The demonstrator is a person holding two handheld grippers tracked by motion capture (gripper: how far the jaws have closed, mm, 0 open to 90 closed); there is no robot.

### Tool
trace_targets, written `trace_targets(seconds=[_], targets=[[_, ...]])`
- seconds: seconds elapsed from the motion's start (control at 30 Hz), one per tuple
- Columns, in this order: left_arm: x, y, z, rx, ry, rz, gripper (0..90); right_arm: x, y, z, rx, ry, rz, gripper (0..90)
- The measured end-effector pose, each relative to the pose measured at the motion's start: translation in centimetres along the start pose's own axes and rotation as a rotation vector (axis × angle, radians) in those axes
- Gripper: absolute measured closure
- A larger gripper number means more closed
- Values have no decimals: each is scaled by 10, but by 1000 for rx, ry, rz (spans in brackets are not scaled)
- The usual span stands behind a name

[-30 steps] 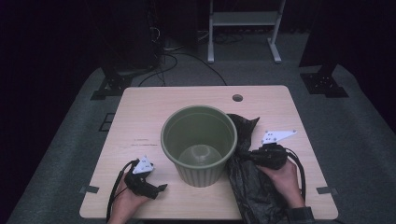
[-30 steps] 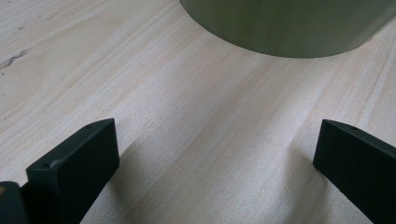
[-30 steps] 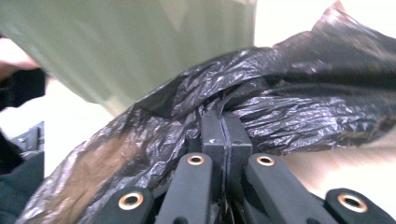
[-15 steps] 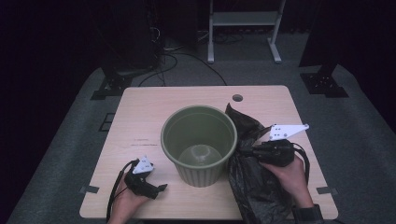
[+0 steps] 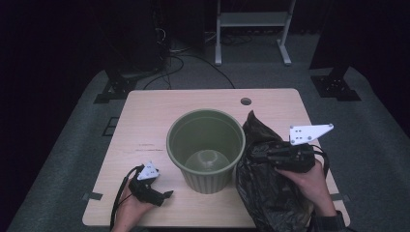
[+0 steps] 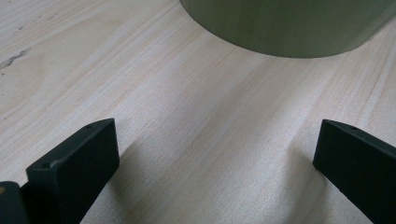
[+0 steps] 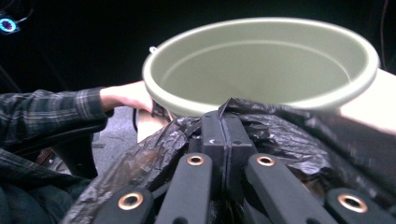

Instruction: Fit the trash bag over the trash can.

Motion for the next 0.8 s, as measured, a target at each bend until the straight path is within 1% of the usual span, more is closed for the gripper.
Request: trace_targets(seconds=[0.07,0.2,0.33,0.4,0.7,0.8], targets=[[0,0,0,0,0,0,0,-8,-1,3,-17,15,-3,894],[0,0,0,0,0,-1,0,-27,-9,8,-33,53,8,894],[0,0,0,0,0,-1,0,-44,-22,13,-47,84,20,894],[0,0,0,0,0,-1,0,-53,-32,16,-60,100,27,894],[0,0,0,0,0,-1,0,-84,-63,26,-102,143,41,894],[0,0,0,1,0,-1,0,-98,-75,31,-129,151,33,894]])
Point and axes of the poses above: each handheld gripper's, and its own axes: y roughly backward along the jaws, x roughly out of its underside, z roughly to its left, the point moved 4 cm from there along -y, roughly forward along the jaws, and after that the axes turned 12 degrees about x, right-handed, at the moved point
